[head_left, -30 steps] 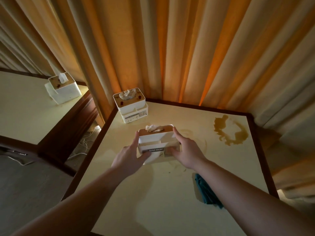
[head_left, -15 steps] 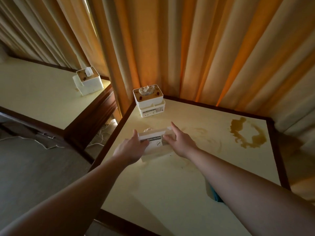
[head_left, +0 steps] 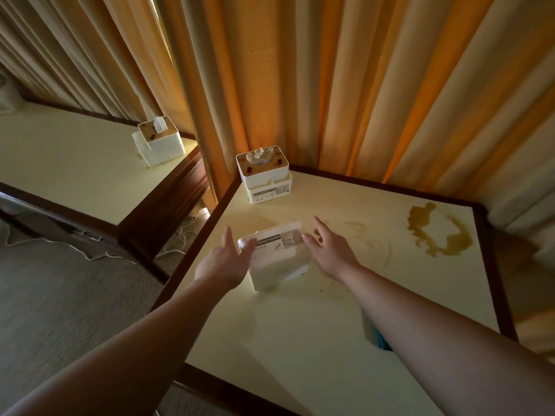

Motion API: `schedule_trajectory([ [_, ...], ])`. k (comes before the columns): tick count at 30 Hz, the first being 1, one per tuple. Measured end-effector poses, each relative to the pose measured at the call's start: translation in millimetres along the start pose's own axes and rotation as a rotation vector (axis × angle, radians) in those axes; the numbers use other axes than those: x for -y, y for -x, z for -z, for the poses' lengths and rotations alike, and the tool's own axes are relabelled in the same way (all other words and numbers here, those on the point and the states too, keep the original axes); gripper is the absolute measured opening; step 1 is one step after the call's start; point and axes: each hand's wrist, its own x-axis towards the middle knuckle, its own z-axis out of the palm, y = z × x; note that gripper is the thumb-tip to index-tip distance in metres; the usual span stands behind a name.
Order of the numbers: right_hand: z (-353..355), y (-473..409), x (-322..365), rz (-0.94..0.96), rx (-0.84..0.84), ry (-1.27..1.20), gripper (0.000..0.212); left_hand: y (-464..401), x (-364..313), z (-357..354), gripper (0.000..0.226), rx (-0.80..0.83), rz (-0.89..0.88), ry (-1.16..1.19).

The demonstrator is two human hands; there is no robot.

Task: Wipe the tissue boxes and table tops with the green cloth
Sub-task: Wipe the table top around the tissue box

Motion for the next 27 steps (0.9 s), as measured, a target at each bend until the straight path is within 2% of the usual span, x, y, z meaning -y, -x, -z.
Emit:
schedule_trajectory([
  [5,4.5,61.0,-58.6,-0.024,-0.120,0.134,0.062,47.2,19.7,-38.4,0.115,-0.055,0.042,0.106],
  [10,-3.7,115.1,-112.3,0.063,-0.150,0.466,0.056,83.5,37.3,-91.8,0.114,-0.030,0.083,0.073],
  [15,-2.9,129.3,-149.7,-0.087,-0.073,0.682,0.062,107.8,50.9,-141.7,0.104,0.067,-0.078,-0.114],
  [19,0.9,124.9,-175.0,-0.090,0.090,0.661,0.068,120.9,49.0,-159.8,0.096,0.093,-0.125,-0.109],
  [21,-0.9,125.4,-183.4,-0.070,0.116,0.643,0.071,123.9,49.4,-163.5,0.096,0.105,-0.149,-0.122],
  [24,-6.6,129.0,-188.8,-0.032,0.036,0.650,0.069,123.7,49.3,-163.2,0.096,0.112,-0.182,-0.142],
  [27,-13.1,134.7,-187.8,0.018,-0.085,0.571,0.058,118.5,45.8,-157.0,0.094,0.109,-0.220,-0.132],
])
